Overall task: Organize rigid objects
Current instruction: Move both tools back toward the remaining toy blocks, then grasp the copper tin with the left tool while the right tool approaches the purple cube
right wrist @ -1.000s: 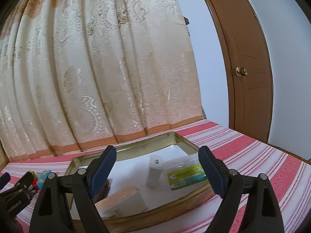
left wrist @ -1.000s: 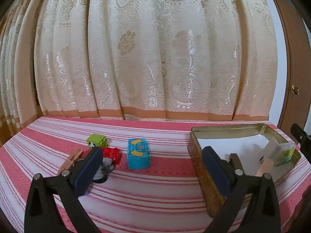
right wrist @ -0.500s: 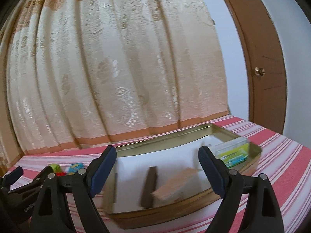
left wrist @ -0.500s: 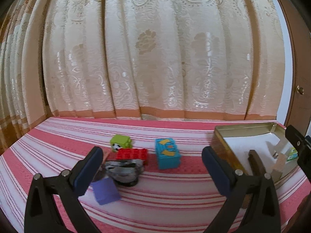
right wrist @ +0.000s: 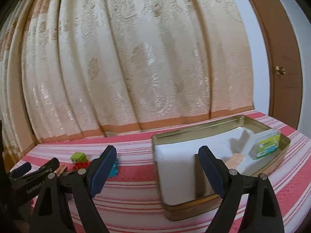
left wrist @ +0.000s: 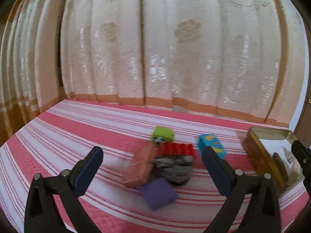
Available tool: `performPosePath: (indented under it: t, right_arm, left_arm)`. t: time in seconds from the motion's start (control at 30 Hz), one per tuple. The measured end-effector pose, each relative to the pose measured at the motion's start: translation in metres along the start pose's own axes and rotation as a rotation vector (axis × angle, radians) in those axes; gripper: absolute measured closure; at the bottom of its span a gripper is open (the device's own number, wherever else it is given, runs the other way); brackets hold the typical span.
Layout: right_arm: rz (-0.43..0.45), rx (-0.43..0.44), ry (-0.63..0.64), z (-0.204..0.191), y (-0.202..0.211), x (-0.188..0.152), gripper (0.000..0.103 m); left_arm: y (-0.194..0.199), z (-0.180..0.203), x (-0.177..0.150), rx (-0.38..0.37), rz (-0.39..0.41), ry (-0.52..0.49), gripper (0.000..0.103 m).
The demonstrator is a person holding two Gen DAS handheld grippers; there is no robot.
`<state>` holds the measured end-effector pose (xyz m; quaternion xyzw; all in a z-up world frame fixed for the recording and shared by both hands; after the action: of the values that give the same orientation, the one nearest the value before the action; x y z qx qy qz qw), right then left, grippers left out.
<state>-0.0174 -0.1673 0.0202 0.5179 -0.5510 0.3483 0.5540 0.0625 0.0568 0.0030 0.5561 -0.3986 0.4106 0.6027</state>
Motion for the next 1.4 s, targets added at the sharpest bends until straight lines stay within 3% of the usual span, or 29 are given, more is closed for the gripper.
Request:
performPosePath:
  t: [0.2,0.4,0.63,0.8,0.97,1.2,1.4]
  right_arm:
    - [-0.076,0.059,0.029,-0.028,-0.014,-0.007,0.015]
    - [-0.173,0.128,0.020,-0.045,-0.027,-0.016,0.015]
    - [-0.235,0.172,0.012,-0.061,-0.035,-0.024,0.015]
    - [-0.243,0.190,0.021,-0.066,-0.034,-0.025,0.015]
    - [-0.255,0.203,0.024,-0.070,-0.036,-0.026,0.015]
    - [-0.262,0.217,0.033,-0.074,-0.036,-0.027,0.015]
    - [-0.276,0.243,0.051,-0.080,-0.035,-0.029,0.015]
  left_arm:
    - [-0.017,-0.038,0.004,0.030,-0.048,0.043,0.001]
    - [-0.037,-0.068,0.002,-0.005,-0.137,0.104,0.001]
    - [-0.046,-0.046,-0.002,-0.098,-0.193,-0.015,0.001]
    - [-0.068,-0.032,-0.010,-0.119,-0.318,-0.077,0.012]
    - [-0.083,-0.050,-0.016,-0.158,-0.399,0.049,0.027]
    - [-0.080,-0.064,-0.017,-0.152,-0.394,0.098,0.058]
    - [-0.079,-0.073,-0.015,-0.150,-0.388,0.127,0.060]
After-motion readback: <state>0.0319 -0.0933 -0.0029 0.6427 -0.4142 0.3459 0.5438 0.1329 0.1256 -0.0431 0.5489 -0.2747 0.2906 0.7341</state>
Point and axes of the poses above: each gripper's, at about its wrist camera, not at the fingertips, and y roughly against the way its jaws point, z to its right, x to its top, the point moved 1 cm from there along -y, roughly the way its jaws point, and after that the axes turned 7 degrees about z, right-handed, at the moved point
